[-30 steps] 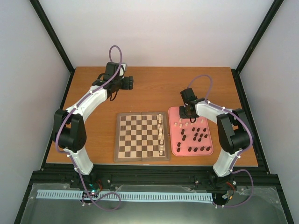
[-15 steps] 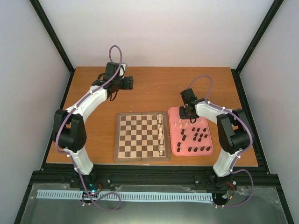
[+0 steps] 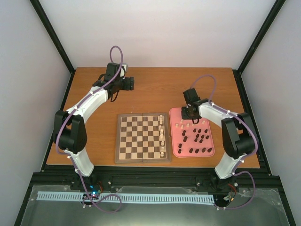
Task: Set up the chess pieces on the board
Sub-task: Pick up the chess piece from the storage box, then place the chess piece on the chessboard.
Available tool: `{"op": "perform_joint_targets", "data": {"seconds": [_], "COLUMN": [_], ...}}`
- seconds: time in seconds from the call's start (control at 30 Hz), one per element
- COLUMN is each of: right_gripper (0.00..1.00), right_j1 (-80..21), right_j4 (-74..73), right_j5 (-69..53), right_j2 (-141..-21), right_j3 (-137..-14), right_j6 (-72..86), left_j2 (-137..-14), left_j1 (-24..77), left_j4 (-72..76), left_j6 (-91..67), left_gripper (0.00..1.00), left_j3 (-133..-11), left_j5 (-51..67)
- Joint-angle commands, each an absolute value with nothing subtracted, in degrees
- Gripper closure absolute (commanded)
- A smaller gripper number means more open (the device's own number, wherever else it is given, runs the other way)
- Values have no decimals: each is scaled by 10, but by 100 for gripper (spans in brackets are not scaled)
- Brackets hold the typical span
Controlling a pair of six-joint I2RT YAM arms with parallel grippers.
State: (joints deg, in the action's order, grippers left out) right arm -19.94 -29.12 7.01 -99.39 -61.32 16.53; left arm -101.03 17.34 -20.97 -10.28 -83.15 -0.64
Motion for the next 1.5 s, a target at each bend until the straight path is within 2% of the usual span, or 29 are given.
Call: {"op": "perform_joint_targets", "data": {"seconds": [0.0,0.27,0.43,0.63,0.77,0.93,1.47], "right_gripper": [97,97,97,97,97,97,97], "right_j1": [-196,-266,-329,-382,-396,-404,-428], "right_j4": [-314,-367,-375,-393,-397,-401,-416], "right_j5": [75,70,42,30,21,14,10], "right_j2": [-927,-910,-952,-1036,-1075,-1096,-1142], "right_j3": [-626,-715,-793,-857,-873,-879,-894], "right_j6": [170,156,146,139,138,134,127], "left_j2": [-1003,-995,-979,-965,-958,-947,-943], "left_j1": [169,169,170,169,169,169,169], "left_j4": [-212,-217,-216,-218,-215,-206,-204], "left_j6": [-107,-107,-107,-106,-105,-104,-105], "left_gripper": [18,18,17,11,9,1,0], "left_j3": [-852,-851,-844,-837,-831,-822,-819], "left_j5": [-6,-13,-17,-18,-13,-9,-19]}}
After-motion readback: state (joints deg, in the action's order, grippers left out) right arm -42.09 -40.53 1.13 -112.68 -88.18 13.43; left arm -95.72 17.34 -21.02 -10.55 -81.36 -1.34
